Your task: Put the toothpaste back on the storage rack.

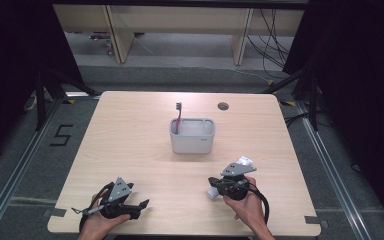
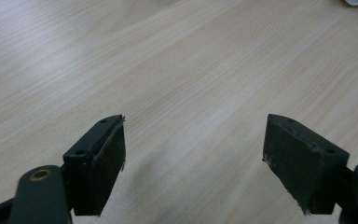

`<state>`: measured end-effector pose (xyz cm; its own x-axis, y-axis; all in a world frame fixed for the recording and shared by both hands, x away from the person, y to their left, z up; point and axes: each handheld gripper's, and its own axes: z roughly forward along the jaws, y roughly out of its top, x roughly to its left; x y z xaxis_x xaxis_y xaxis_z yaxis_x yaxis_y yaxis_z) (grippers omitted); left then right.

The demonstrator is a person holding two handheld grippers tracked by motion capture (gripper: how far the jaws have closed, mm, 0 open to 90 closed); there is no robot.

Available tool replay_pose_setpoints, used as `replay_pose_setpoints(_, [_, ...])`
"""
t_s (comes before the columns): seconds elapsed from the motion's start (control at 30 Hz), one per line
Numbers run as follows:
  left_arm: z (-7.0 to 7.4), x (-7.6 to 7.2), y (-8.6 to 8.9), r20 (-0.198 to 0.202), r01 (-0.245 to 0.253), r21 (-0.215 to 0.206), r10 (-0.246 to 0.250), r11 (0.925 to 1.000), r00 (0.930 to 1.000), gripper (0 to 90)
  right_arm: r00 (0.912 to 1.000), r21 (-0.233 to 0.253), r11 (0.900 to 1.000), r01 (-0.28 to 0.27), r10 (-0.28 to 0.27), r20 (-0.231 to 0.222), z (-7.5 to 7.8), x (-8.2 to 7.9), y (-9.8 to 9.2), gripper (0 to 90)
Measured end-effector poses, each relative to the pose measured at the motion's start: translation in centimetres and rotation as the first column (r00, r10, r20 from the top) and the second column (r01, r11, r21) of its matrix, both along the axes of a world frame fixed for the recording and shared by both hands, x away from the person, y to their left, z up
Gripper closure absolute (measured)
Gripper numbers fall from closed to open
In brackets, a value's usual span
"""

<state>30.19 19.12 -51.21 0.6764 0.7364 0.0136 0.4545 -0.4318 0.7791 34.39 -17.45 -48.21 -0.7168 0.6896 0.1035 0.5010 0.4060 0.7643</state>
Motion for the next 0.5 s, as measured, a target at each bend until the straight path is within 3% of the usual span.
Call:
replay_pose_setpoints(0.17, [0.0,0.0,-0.1,-0.003,-0.006,-0.009,0.006,0.9999,1.0,20.7,0.9993,-0.018,1.0,0.005,-0.006,-0.038,-0.4,0.3,0.5,90.0])
replay_pose_setpoints(0.2, [0.0,0.0,0.0,-0.003,0.0,0.006,0.0,1.0,1.0,20.7,0.9991,-0.017,1.0,0.001,-0.002,-0.042,-0.5,0.3,0.7,90.0])
replay_pose_setpoints(0.23, [-0.1,0.0,-0.1,0.002,-0.005,-0.012,0.005,0.9999,1.0,20.7,0.9991,-0.02,1.0,-0.019,0.018,-0.038,-0.6,0.5,0.8,90.0])
replay_pose_setpoints(0.3, [0.1,0.0,0.0,0.002,-0.006,0.008,0.006,1.0,1.0,20.7,0.9994,-0.029,0.999,-0.019,0.018,-0.03,-0.6,0.5,0.9,90.0])
replay_pose_setpoints(0.43, [0.1,-0.1,-0.1,-0.001,-0.005,0.01,0.005,0.9999,1.0,20.8,0.9971,-0.037,0.999,-0.023,0.021,-0.074,-1.0,0.5,1.3,90.0])
replay_pose_setpoints(0.5, [0.1,-0.1,-0.2,0.001,-0.008,-0.006,0.008,0.9999,1.0,20.8,0.9978,-0.043,0.999,-0.025,0.022,-0.062,-1.1,0.5,1.3,90.0])
